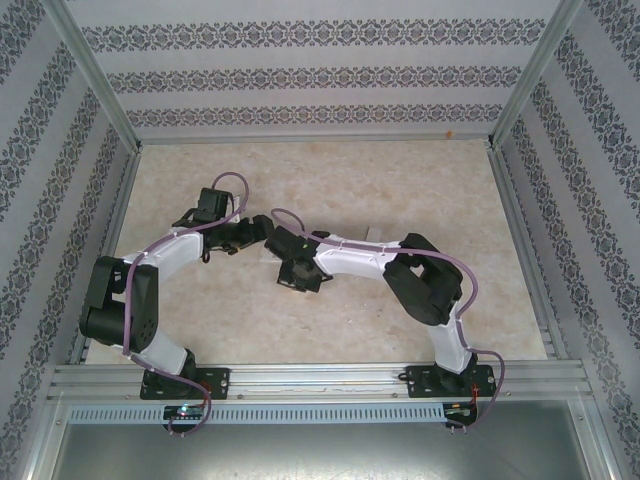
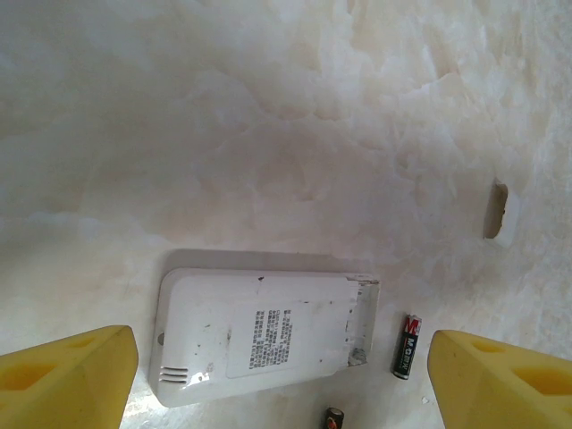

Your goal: Load the batteries into the remote control

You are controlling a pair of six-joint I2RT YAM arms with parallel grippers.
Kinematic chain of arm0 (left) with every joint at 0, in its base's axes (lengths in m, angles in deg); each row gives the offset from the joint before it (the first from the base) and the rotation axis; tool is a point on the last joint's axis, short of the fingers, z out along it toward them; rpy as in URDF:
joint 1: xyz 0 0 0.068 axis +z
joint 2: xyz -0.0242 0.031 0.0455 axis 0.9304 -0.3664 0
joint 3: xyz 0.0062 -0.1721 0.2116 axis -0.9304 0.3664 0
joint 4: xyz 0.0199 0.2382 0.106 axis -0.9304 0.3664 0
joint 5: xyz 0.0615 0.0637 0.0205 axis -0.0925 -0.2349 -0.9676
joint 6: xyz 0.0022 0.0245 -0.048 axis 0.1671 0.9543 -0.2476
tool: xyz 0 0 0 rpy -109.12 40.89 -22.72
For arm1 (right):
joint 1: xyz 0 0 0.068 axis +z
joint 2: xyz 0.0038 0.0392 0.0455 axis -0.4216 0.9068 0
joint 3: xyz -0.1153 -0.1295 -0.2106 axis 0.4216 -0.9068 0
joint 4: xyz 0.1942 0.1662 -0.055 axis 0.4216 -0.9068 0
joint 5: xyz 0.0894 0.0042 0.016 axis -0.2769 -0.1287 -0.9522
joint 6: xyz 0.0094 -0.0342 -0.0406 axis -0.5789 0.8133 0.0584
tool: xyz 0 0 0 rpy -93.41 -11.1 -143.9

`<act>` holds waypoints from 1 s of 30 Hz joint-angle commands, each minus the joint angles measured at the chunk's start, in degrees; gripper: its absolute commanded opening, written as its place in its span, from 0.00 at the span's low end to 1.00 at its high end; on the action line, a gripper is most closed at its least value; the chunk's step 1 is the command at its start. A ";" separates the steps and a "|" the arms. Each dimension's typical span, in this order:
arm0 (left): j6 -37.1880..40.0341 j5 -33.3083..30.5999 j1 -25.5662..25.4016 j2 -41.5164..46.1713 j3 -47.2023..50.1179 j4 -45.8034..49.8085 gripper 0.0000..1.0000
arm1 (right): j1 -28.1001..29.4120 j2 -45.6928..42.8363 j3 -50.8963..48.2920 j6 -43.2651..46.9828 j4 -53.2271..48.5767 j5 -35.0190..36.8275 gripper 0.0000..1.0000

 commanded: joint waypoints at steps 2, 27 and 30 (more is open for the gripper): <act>0.06 1.47 0.76 0.10 0.84 -1.48 0.85 | -2.25 -6.34 -2.42 11.50 0.23 2.82 0.06; 0.06 1.23 0.75 0.27 1.11 -1.44 0.85 | -8.33 1.66 2.98 16.76 4.42 -3.24 0.22; 0.15 1.06 0.76 0.30 1.10 -1.51 0.85 | -8.34 1.58 2.70 16.96 4.67 -2.92 0.24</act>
